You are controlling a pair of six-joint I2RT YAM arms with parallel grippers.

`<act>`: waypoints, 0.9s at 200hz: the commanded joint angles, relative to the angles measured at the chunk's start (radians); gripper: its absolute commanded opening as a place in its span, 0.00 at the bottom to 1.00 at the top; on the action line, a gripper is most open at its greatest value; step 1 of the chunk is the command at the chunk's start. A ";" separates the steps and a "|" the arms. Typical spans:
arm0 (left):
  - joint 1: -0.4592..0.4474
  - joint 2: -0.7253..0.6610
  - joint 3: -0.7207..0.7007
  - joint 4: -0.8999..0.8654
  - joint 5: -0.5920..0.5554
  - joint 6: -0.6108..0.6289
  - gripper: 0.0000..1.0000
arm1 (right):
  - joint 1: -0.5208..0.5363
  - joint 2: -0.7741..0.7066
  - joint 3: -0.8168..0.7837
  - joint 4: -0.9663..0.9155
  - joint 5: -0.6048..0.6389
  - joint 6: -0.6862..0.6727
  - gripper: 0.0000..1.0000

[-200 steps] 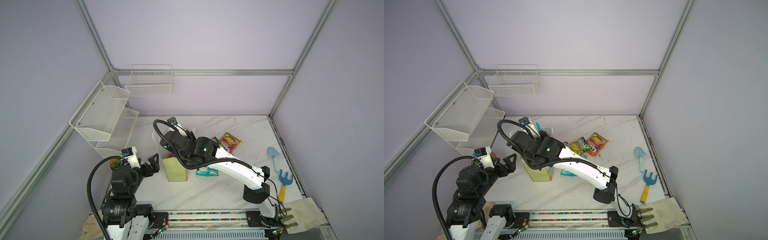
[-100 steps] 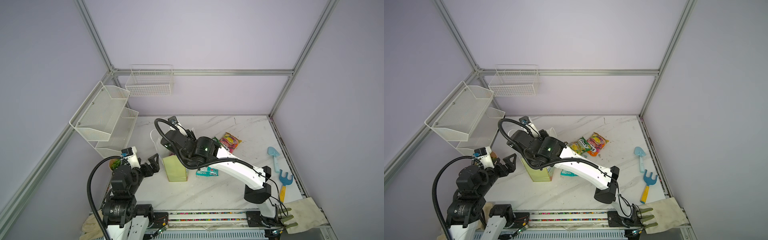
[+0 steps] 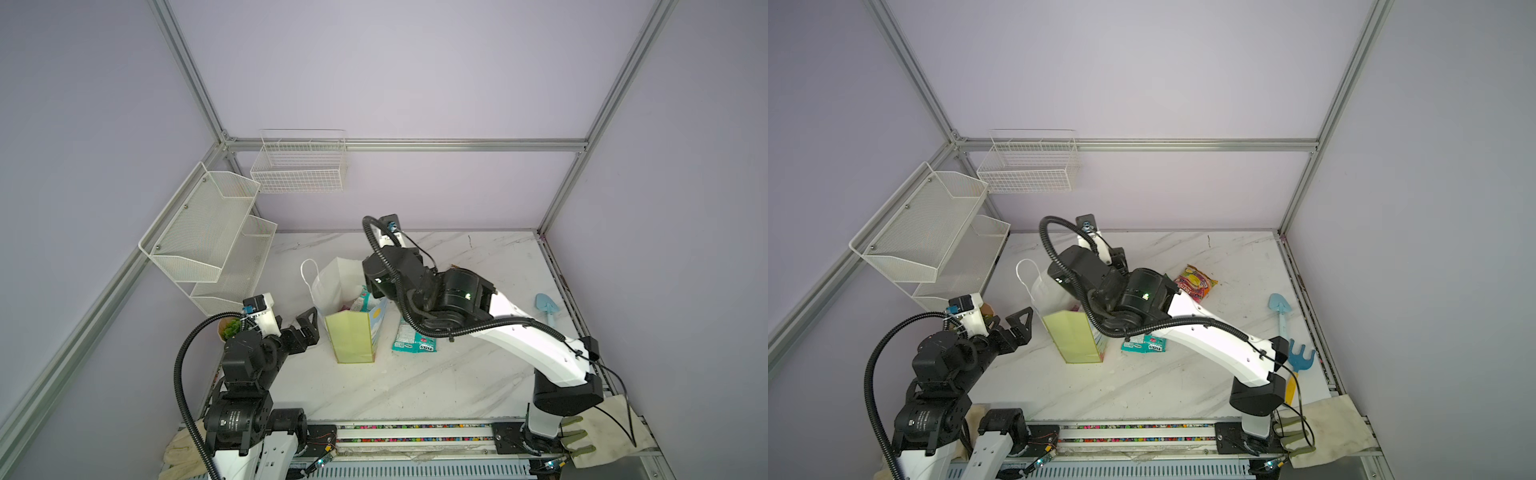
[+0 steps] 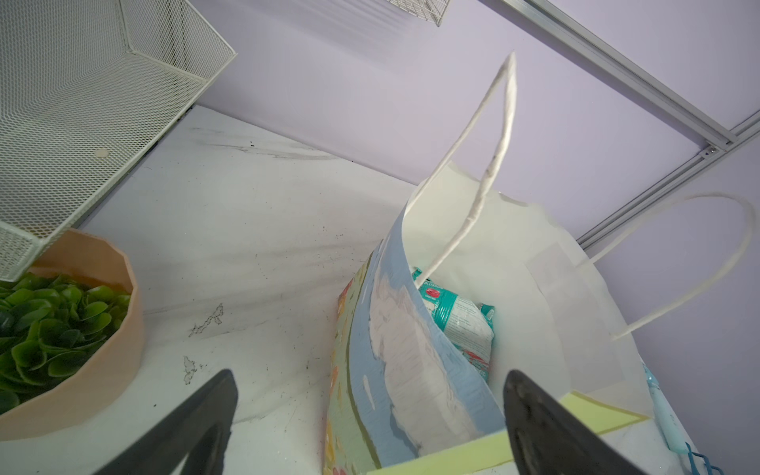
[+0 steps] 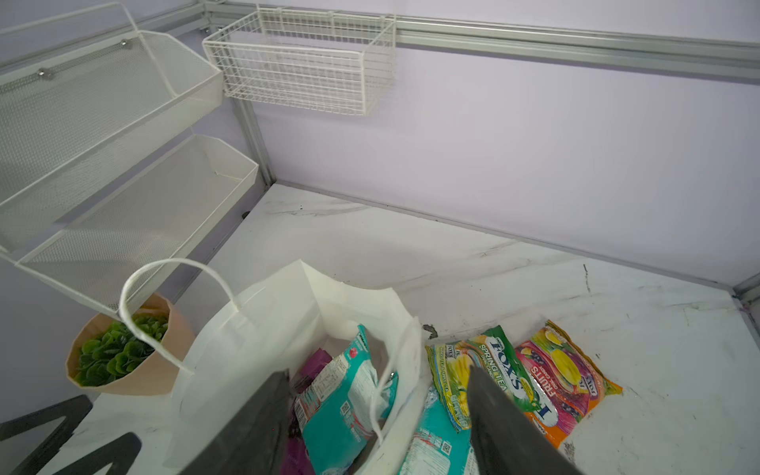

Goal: Place the snacks into the paper bag
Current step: Place the snack in the paper bag, then pick up the snack at the center of the table.

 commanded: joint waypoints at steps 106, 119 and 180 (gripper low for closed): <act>-0.005 -0.009 -0.038 0.032 -0.001 -0.006 1.00 | -0.519 -0.399 -0.860 0.258 -0.570 0.305 0.85; -0.005 -0.008 -0.038 0.032 -0.001 -0.006 1.00 | -0.527 -0.392 -0.900 0.279 -0.604 0.312 0.85; -0.005 -0.008 -0.039 0.032 -0.002 -0.007 1.00 | -0.537 -0.332 -1.071 0.430 -0.745 0.331 0.93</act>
